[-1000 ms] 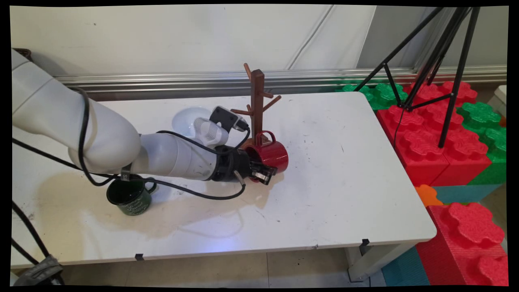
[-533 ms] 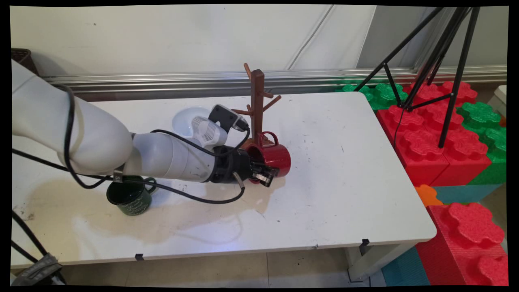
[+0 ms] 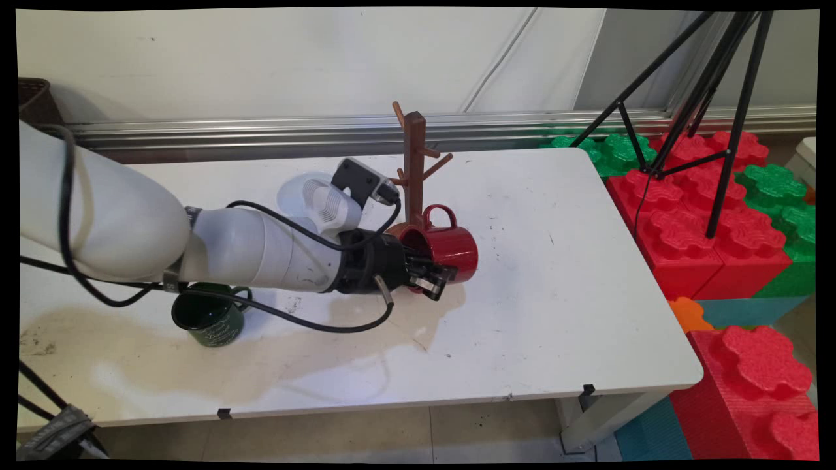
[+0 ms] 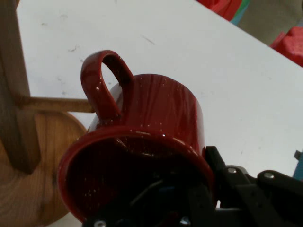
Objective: Place the picked object on the table
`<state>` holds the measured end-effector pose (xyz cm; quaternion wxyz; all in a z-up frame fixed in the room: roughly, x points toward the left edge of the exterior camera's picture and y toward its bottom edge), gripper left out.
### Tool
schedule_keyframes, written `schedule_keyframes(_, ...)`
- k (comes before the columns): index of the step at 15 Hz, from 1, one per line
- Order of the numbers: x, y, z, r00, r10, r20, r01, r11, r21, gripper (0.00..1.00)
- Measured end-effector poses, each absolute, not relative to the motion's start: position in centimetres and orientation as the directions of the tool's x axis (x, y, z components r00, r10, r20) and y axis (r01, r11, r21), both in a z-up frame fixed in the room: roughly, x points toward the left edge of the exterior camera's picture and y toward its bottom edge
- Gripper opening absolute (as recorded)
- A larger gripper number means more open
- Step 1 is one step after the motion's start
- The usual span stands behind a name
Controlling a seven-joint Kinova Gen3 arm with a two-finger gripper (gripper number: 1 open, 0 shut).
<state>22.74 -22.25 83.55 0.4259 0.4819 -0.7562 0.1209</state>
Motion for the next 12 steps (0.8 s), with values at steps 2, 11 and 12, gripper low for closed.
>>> schedule_keyframes(2, 22.6, -21.9, 84.1, -0.180, -0.619, 0.764, -0.827, 0.516, 0.223, 0.00)
schedule_keyframes(11, 23.4, -19.0, 86.9, -0.302, -0.616, 0.728, -0.797, 0.581, 0.161, 0.00)
schedule_keyframes(12, 23.6, -18.7, 87.3, -0.315, -0.614, 0.723, -0.795, 0.587, 0.152, 0.00)
